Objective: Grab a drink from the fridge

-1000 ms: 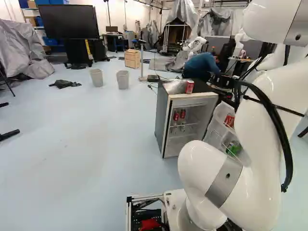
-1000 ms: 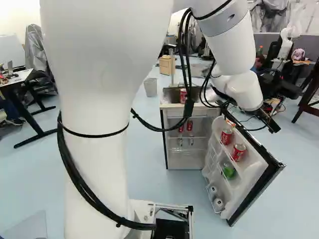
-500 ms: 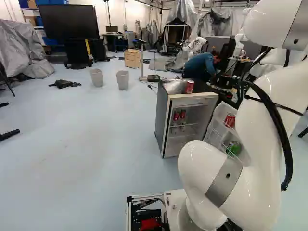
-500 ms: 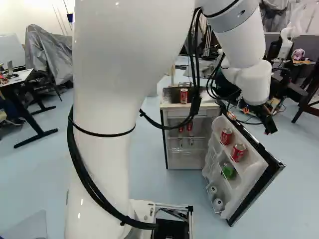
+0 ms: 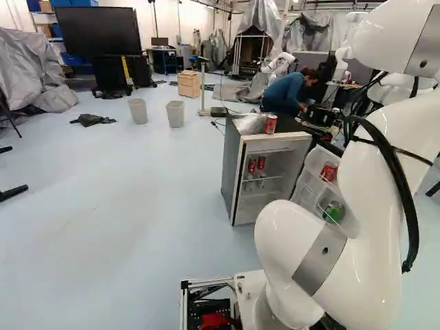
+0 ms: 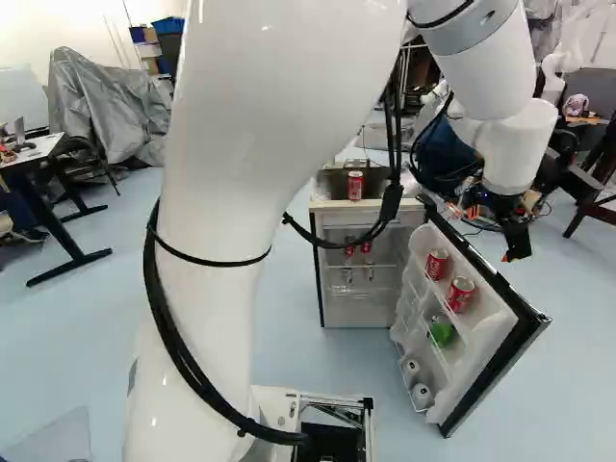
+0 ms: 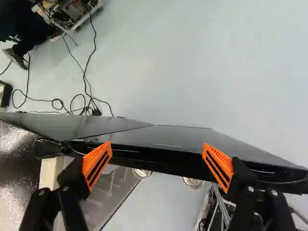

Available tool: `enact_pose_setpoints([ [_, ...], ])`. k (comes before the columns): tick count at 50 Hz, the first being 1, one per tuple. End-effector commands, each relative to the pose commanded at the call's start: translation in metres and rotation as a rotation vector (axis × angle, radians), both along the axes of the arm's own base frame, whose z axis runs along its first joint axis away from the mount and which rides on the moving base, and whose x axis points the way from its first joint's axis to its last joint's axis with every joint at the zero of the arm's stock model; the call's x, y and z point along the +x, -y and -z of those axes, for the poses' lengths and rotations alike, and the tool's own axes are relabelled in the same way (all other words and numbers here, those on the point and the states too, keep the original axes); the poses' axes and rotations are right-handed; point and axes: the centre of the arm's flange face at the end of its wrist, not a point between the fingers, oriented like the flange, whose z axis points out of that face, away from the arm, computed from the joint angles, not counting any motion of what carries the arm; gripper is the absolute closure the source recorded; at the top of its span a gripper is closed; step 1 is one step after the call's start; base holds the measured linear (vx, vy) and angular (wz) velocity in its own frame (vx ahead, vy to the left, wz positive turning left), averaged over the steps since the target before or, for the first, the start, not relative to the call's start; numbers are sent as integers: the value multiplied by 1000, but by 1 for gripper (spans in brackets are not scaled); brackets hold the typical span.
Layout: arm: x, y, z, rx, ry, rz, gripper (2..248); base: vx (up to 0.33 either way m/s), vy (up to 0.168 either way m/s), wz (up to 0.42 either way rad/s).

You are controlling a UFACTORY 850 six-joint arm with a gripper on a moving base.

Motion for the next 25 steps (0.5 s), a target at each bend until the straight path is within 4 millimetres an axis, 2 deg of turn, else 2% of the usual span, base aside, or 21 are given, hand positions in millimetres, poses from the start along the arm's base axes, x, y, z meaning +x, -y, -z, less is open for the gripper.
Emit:
enact_pose_setpoints([
  [9, -1, 10, 2, 63, -18, 0, 3, 0, 0, 0],
  [25, -2, 36, 4, 61, -12, 20, 3, 0, 0, 0],
])
